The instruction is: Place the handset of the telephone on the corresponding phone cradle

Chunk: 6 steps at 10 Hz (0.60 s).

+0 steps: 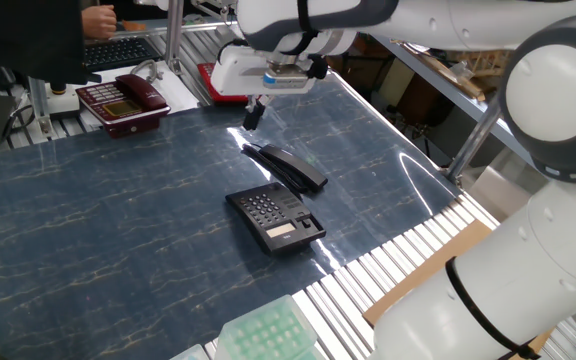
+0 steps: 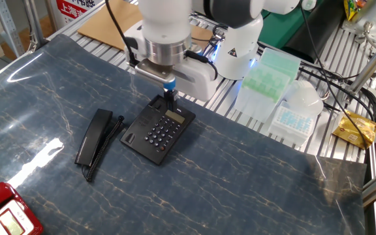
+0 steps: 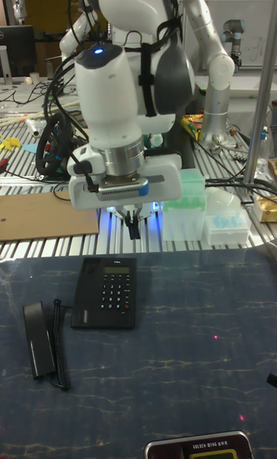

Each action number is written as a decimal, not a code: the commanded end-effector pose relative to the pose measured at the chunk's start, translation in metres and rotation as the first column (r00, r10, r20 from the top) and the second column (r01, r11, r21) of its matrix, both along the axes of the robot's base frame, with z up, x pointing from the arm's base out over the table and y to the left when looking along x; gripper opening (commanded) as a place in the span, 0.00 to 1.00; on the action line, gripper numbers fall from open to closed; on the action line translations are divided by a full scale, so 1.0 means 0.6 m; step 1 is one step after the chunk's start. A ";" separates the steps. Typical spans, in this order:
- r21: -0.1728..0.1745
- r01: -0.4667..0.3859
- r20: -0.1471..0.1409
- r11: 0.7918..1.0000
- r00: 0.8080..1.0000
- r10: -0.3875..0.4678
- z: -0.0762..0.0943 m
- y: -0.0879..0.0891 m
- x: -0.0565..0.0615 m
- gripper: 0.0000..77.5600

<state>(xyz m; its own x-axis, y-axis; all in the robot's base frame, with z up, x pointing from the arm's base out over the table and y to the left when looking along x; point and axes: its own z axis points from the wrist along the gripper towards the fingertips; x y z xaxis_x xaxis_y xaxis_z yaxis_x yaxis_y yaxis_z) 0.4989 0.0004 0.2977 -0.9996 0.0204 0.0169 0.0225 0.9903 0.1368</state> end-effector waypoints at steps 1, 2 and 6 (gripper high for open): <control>0.012 -0.015 0.003 1.000 1.000 0.015 0.002 0.000 0.001 0.00; 0.012 -0.016 0.004 1.000 1.000 0.016 0.002 -0.001 0.002 0.00; 0.017 -0.023 0.001 1.000 1.000 0.023 0.016 -0.015 0.024 0.00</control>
